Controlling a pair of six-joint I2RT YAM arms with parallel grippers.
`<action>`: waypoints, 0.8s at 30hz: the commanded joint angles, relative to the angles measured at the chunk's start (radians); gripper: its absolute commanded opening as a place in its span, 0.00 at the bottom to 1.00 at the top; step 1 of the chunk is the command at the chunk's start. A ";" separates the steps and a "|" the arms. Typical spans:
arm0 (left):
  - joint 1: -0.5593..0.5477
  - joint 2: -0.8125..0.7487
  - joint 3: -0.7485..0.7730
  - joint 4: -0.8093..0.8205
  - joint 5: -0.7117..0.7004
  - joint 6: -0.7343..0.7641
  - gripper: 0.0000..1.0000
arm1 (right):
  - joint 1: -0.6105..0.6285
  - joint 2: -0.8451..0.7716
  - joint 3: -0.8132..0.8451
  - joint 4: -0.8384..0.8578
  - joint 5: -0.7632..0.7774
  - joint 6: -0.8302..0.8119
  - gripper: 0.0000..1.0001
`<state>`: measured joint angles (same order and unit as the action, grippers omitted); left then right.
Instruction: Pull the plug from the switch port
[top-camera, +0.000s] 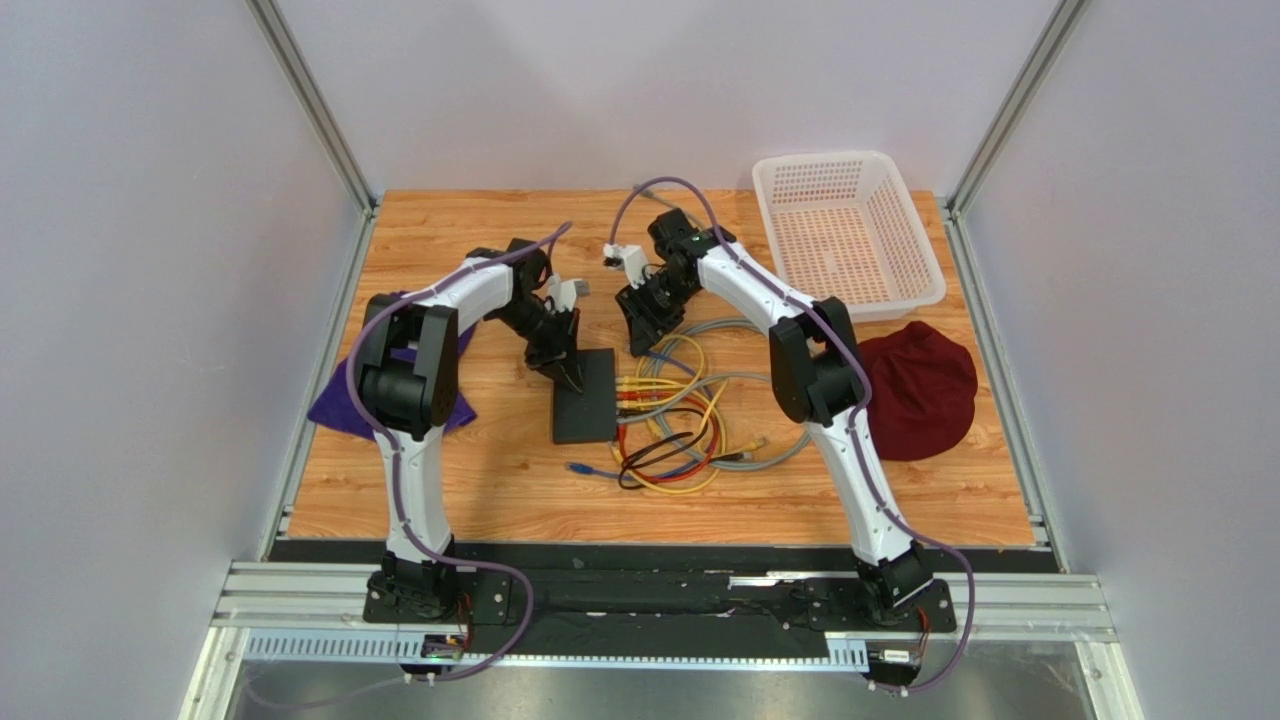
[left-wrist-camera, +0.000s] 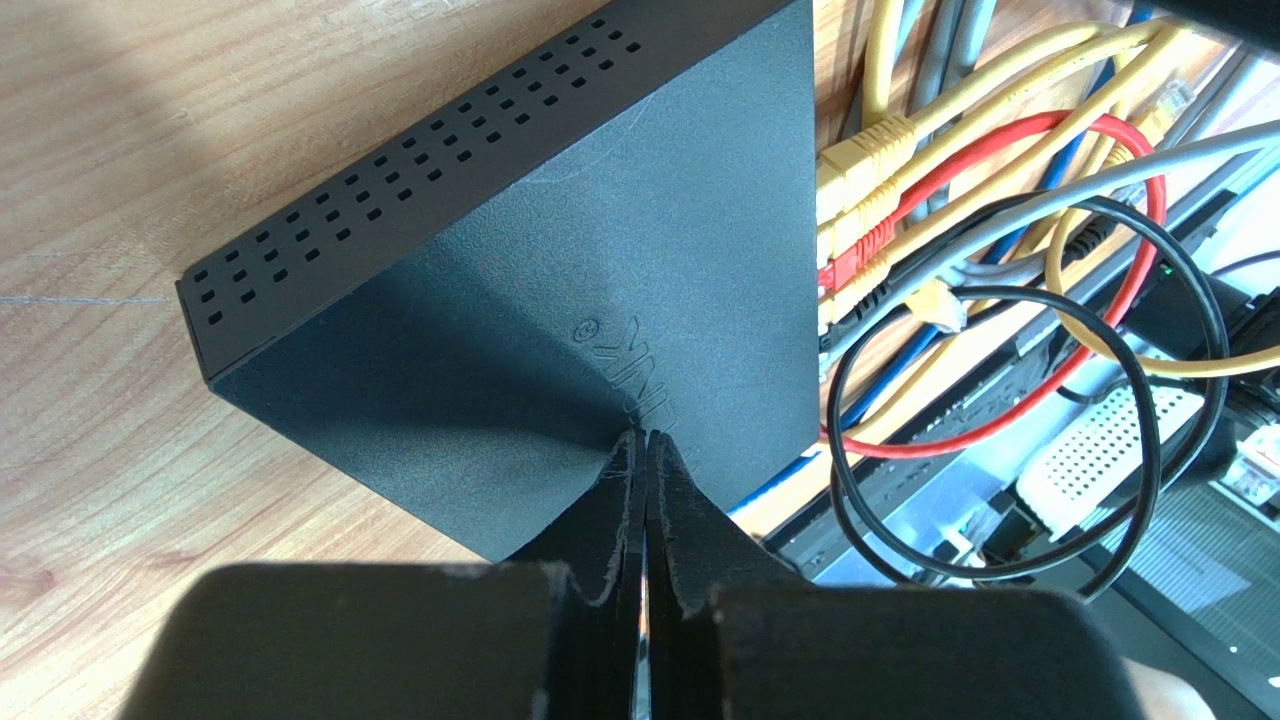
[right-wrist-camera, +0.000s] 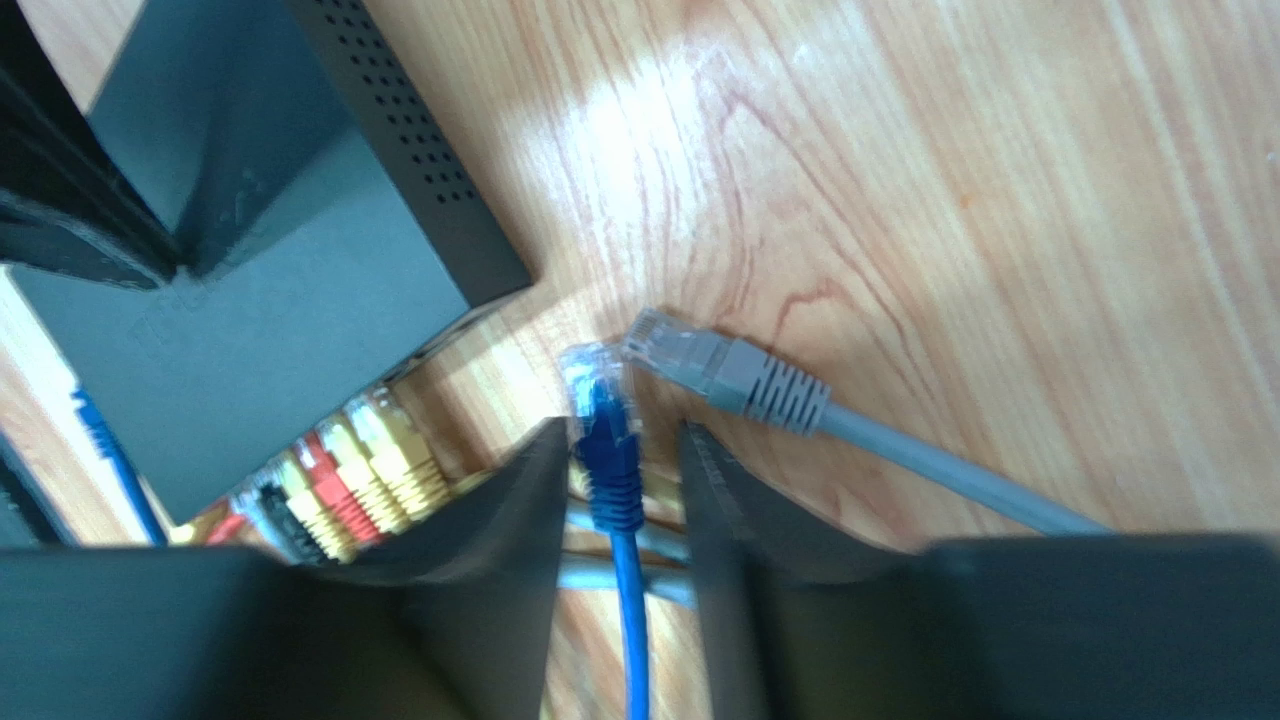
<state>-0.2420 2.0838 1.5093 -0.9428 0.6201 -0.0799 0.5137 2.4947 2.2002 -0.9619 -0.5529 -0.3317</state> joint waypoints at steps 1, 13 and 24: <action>-0.002 0.016 0.015 0.024 -0.071 0.048 0.00 | -0.032 -0.092 0.016 -0.038 -0.029 -0.029 0.50; -0.002 -0.013 0.037 -0.002 -0.063 0.121 0.00 | -0.203 -0.419 -0.338 0.066 0.053 -0.008 0.52; -0.006 -0.048 0.016 -0.004 -0.092 0.154 0.00 | -0.210 -0.303 -0.397 -0.086 0.084 -0.119 0.51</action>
<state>-0.2428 2.0819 1.5253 -0.9611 0.6056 0.0116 0.2665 2.1910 1.8454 -0.9821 -0.4706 -0.3851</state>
